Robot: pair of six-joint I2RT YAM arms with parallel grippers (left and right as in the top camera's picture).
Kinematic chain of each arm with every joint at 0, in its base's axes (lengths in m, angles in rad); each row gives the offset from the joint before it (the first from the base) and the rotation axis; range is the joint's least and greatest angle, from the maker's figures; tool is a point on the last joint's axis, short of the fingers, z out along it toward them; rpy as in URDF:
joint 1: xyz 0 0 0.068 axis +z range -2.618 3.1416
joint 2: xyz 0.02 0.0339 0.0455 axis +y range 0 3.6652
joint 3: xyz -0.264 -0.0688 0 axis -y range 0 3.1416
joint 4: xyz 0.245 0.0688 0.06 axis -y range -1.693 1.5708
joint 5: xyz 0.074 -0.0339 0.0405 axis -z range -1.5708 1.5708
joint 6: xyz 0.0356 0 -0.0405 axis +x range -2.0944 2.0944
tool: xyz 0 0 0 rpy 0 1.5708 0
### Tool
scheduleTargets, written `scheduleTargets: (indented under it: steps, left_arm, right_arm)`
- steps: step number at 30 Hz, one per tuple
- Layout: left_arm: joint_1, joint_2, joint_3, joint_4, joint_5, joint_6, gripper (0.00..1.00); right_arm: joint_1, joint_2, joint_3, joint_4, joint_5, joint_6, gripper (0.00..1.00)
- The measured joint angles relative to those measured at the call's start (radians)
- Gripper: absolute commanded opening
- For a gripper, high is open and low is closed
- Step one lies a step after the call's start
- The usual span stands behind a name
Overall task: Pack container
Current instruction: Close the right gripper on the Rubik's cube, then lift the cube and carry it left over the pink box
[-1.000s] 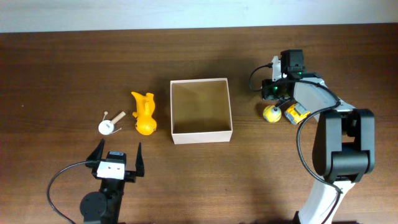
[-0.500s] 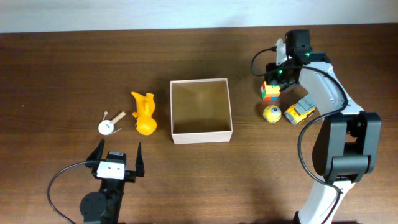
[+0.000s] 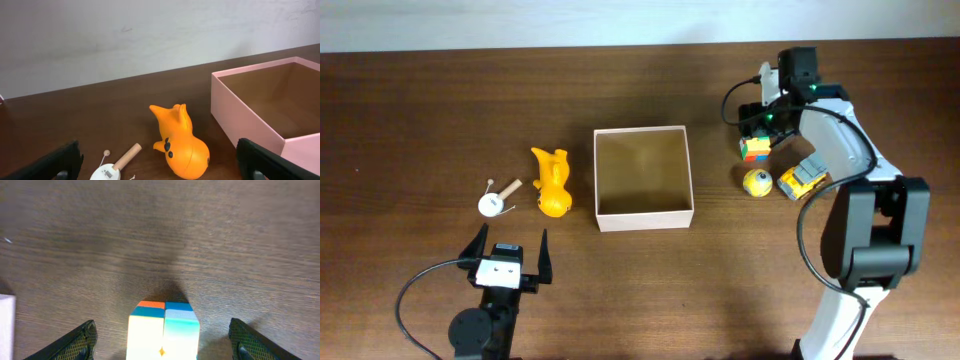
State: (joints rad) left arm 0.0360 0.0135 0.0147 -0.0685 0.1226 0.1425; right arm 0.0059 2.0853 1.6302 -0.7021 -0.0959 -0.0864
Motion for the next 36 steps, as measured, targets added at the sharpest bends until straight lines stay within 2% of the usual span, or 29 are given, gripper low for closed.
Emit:
scheduleTargets:
  steps: [4,9,15,20,28,36]
  left_arm:
    - [0.000,0.000,0.000,0.000,0.000,0.000,0.99]
    - [0.000,0.000,0.000,0.000,0.000,0.000,0.99]
    - [0.000,0.000,0.000,0.000,0.000,0.000,0.99]
    - [0.000,0.000,0.000,0.000,0.000,0.000,0.99]
    - [0.000,0.000,0.000,0.000,0.000,0.000,0.99]
    - [0.000,0.000,0.000,0.000,0.000,0.000,0.99]
  right_arm:
    - [0.000,0.058,-0.001,-0.001,0.000,-0.005,0.77]
    - [0.000,0.090,-0.002,-0.002,0.000,-0.015,0.70]
    - [0.000,0.097,-0.002,-0.007,0.000,-0.020,0.56]
    - [0.000,0.111,-0.002,-0.016,0.000,-0.022,0.56]
    - [0.000,0.112,-0.003,-0.016,0.000,-0.022,0.48]
    - [0.000,0.112,-0.003,-0.016,0.000,-0.022,0.47]
